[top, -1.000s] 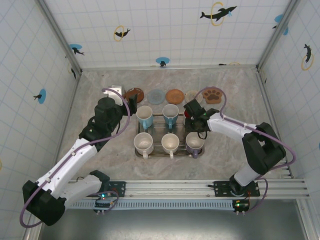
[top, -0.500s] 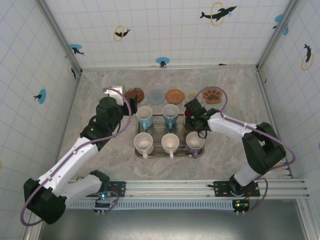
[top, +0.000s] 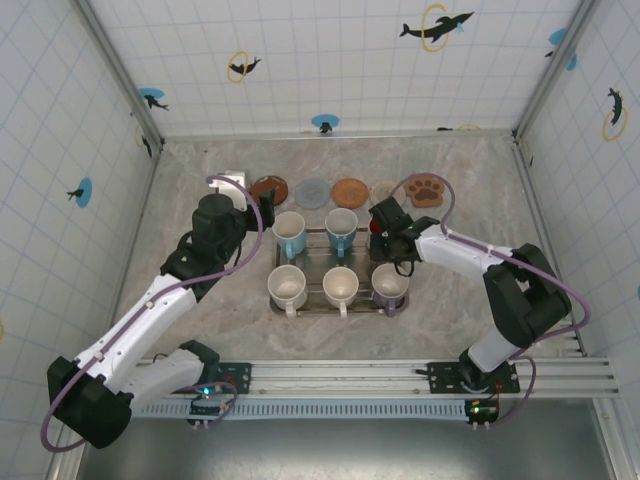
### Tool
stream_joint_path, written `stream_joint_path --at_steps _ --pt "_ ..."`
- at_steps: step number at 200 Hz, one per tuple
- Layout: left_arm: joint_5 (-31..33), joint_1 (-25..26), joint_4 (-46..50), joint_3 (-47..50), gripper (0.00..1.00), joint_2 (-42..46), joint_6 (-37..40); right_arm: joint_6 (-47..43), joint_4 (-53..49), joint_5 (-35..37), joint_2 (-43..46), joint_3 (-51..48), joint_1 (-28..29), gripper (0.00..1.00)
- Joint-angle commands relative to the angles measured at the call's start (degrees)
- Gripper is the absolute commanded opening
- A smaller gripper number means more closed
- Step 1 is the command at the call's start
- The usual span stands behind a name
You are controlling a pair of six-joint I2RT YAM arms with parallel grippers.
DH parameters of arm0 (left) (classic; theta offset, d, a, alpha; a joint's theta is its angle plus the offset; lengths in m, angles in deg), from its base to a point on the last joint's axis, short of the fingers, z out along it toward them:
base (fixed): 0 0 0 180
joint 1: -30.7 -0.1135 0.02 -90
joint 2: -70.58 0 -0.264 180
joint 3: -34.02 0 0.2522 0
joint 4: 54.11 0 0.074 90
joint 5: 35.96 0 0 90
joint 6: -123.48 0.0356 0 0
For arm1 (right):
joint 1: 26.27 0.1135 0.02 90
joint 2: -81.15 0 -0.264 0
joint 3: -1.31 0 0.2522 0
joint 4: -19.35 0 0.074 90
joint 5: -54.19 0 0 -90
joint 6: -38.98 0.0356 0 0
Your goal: Place the cup by the coaster
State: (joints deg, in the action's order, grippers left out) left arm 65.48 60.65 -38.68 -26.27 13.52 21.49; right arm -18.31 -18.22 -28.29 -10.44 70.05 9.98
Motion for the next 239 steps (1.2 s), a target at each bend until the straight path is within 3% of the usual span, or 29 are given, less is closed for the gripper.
stream_joint_path --at_steps 1,156,239 --pt "0.6 -0.1 0.0 -0.1 0.78 -0.3 0.8 0.0 1.0 1.8 0.3 -0.4 -0.7 0.00" --pt "0.8 -0.1 0.1 0.1 0.78 -0.5 0.8 -1.0 0.0 4.3 7.0 0.3 0.3 0.00" --pt "0.5 -0.1 -0.1 0.0 0.77 -1.4 1.1 -4.9 -5.9 4.2 7.4 6.4 -2.9 0.00"
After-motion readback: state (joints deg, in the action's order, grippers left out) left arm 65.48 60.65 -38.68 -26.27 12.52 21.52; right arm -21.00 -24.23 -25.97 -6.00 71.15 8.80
